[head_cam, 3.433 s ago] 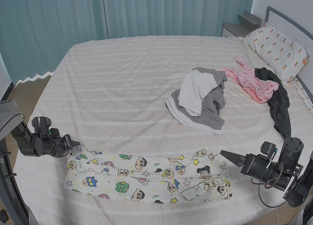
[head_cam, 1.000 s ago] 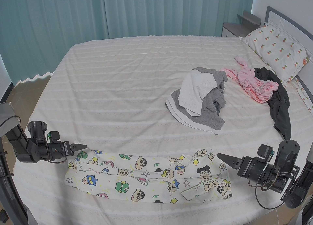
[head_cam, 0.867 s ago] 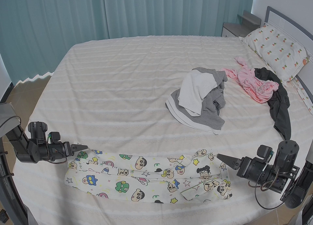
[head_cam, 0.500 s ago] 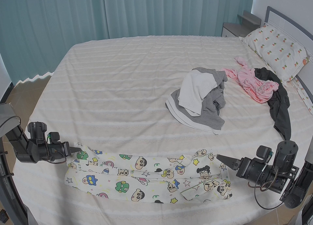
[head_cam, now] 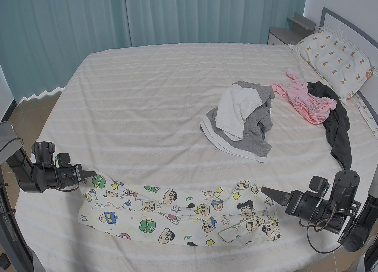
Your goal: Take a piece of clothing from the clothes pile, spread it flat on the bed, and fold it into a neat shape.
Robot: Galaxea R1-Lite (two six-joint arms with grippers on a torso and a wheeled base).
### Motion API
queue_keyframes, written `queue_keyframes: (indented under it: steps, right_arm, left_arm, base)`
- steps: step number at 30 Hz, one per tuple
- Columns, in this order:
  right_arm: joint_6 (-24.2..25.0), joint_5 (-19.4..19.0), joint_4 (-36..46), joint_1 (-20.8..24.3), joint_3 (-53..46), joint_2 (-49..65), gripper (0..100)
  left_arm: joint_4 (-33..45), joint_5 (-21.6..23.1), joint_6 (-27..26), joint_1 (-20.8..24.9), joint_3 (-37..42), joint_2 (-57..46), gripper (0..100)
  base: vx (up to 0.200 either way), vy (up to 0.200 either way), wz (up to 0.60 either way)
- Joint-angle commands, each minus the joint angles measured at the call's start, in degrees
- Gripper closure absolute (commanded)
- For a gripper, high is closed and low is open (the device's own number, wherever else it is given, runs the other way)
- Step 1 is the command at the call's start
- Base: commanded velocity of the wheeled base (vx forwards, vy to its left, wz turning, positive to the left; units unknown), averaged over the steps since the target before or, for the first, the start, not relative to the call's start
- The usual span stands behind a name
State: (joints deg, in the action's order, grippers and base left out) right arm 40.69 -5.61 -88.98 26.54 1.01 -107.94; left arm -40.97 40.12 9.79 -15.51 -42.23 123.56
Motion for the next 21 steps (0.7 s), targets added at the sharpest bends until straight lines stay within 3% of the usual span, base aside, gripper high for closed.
queue_keyframes:
  steps: [1, 21]
  right_arm:
    - [0.0, -0.02, -0.76, 0.0, -1.01, 0.01, 0]
    - [0.0, -0.02, -0.76, 0.0, -1.01, 0.01, 0]
  left_arm:
    - [-0.25, 0.05, 1.72, 0.21, -1.37, -0.17, 100]
    - [-3.32, 0.05, 6.82, 1.36, -5.76, 0.36, 100]
  base:
    - [0.0, 0.0, 0.0]
    - [0.0, 0.0, 0.0]
